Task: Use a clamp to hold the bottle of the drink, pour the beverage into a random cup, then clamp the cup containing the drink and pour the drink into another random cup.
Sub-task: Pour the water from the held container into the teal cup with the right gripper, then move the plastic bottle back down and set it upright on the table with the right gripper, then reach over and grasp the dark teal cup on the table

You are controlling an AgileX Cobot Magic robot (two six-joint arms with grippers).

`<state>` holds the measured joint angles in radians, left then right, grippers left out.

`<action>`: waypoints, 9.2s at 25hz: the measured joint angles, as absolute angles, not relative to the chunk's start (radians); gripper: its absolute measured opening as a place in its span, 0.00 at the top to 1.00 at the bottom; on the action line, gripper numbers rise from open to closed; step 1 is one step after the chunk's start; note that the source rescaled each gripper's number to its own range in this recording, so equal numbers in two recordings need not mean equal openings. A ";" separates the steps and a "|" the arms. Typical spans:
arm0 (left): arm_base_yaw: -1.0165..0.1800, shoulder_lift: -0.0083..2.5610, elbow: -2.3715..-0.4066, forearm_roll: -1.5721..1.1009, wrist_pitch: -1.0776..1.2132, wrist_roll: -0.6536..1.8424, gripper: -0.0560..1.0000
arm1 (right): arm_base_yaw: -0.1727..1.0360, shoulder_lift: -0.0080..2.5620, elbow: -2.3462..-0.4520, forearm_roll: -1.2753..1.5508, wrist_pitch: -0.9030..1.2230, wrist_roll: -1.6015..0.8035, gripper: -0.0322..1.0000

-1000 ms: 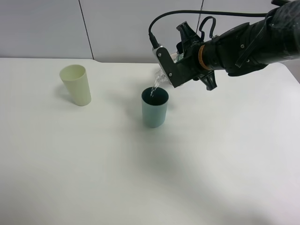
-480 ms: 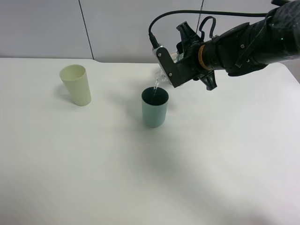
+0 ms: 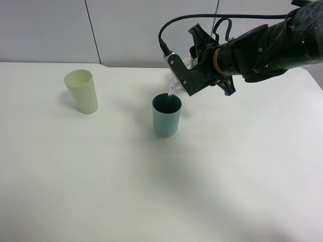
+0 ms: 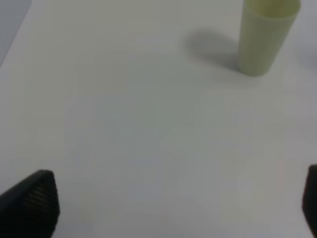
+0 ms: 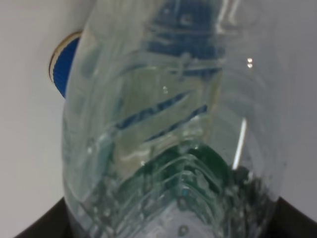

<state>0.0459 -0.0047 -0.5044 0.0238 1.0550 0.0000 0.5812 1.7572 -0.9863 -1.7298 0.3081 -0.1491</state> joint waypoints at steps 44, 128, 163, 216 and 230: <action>0.046 -0.005 -0.504 0.024 1.055 0.000 0.00 | 0.656 1.757 -1.074 -1.731 0.385 -0.376 0.97; 0.046 -0.005 -0.504 0.024 1.055 0.000 0.00 | 0.340 1.272 -0.412 0.398 -0.649 -0.299 0.97; 0.046 -0.005 -0.504 0.024 1.055 0.000 0.00 | 0.340 2.000 -0.408 0.312 -1.193 -0.171 0.85; 0.046 -0.005 -0.504 0.025 1.055 0.000 0.00 | 0.011 0.820 -0.403 0.510 -0.569 -0.630 0.00; 0.046 -0.005 -0.504 0.025 1.055 0.000 0.00 | -0.171 0.449 -0.455 0.352 -0.059 -0.634 0.00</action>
